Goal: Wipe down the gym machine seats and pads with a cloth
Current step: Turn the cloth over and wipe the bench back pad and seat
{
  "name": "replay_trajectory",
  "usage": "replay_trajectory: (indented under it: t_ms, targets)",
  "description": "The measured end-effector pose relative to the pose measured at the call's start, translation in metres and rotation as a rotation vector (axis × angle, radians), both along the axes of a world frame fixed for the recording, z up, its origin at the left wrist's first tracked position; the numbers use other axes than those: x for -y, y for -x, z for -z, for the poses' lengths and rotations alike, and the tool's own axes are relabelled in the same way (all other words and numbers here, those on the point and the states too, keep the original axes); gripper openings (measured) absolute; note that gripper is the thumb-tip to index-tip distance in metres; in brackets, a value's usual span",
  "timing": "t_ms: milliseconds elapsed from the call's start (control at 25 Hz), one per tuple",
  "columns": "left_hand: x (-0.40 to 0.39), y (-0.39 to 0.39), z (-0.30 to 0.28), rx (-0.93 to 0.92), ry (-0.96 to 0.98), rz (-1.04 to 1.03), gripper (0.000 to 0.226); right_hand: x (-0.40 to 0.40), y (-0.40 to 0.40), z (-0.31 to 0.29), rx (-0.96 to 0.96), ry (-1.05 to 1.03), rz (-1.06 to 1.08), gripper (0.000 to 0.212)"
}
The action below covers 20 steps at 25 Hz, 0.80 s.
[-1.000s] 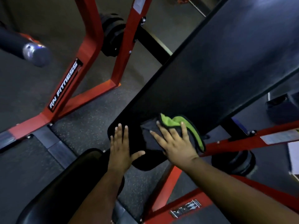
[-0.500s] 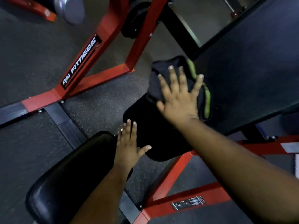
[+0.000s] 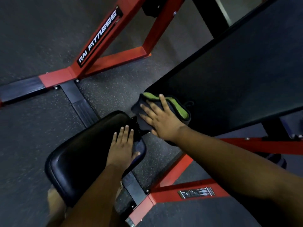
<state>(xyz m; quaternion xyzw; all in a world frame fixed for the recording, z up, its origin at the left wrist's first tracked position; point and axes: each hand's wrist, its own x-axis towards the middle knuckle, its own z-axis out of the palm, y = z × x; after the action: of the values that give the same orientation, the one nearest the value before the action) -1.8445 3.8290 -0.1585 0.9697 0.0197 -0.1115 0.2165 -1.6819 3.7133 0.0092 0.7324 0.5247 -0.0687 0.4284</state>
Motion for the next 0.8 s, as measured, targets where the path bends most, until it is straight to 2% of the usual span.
replay_trajectory:
  t_ms: [200,320,440,640,800]
  targets:
    - [-0.008,0.017,-0.002,-0.006,-0.061,0.113,0.101,0.062,0.026,-0.019,-0.138,0.136,-0.131,0.079]
    - [-0.01,0.025,-0.01,-0.049,-0.069,0.162,0.103,0.098,0.02,-0.048,-0.137,0.136,-0.219,0.064]
    - [-0.018,0.041,-0.025,-0.112,-0.101,0.196,0.107,0.132,0.016,-0.086,-0.08,0.116,-0.238,0.059]
    - [-0.026,0.053,-0.089,-0.397,-0.104,0.272,0.102,0.14,0.025,-0.153,-0.014,0.074,0.044,0.053]
    - [-0.03,0.045,-0.169,-0.38,-0.096,0.305,0.102,0.093,0.075,-0.201,-0.179,0.047,0.409,0.057]
